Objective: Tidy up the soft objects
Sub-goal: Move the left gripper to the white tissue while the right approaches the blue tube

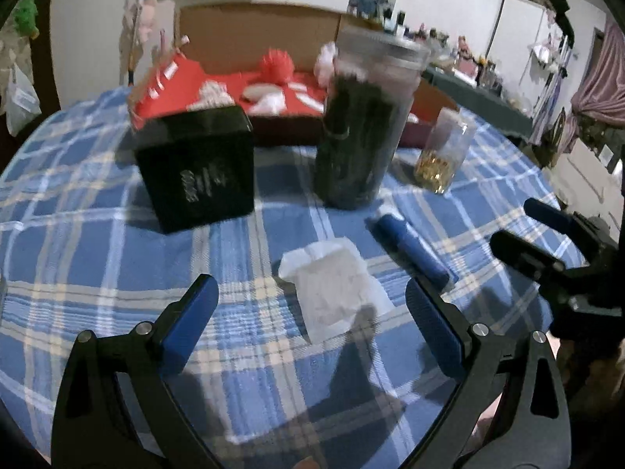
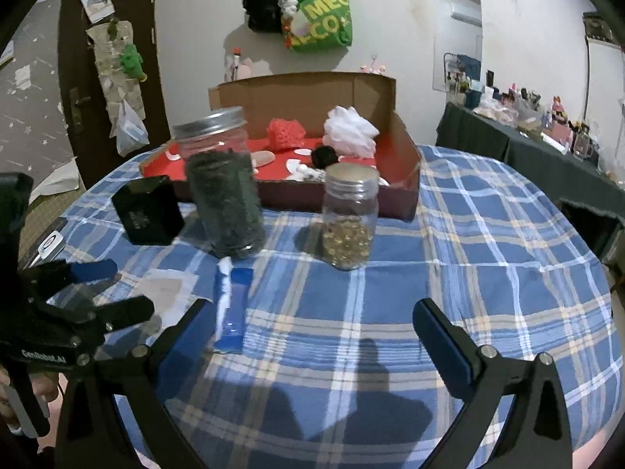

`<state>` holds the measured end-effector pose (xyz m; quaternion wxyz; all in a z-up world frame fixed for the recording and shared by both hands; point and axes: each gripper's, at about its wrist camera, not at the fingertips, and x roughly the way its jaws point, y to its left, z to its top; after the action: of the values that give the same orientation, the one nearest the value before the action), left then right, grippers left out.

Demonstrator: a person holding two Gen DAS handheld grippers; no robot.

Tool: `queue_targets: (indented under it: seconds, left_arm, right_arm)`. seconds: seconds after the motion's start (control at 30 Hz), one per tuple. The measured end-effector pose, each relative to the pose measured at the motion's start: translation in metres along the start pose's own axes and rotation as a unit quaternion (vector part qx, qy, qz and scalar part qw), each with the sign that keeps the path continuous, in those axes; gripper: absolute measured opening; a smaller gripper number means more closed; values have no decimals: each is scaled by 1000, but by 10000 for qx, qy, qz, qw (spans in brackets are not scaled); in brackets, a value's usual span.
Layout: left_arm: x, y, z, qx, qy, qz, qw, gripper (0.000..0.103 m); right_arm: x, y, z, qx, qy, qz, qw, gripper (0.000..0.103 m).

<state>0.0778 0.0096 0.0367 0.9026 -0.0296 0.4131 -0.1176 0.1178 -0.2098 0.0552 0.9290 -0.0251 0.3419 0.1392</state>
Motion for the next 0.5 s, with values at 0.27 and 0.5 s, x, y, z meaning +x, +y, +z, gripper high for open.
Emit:
queue_targets:
  seconds: [0.27, 0.5]
  left_arm:
    - [23, -14, 2, 650, 394, 393, 9963, 98]
    - [12, 18, 0, 541, 400, 428, 9968, 99]
  right_arm:
    - [9, -10, 5, 131, 121, 35, 9998, 103]
    - [21, 6, 7, -83, 183, 291, 9994, 103]
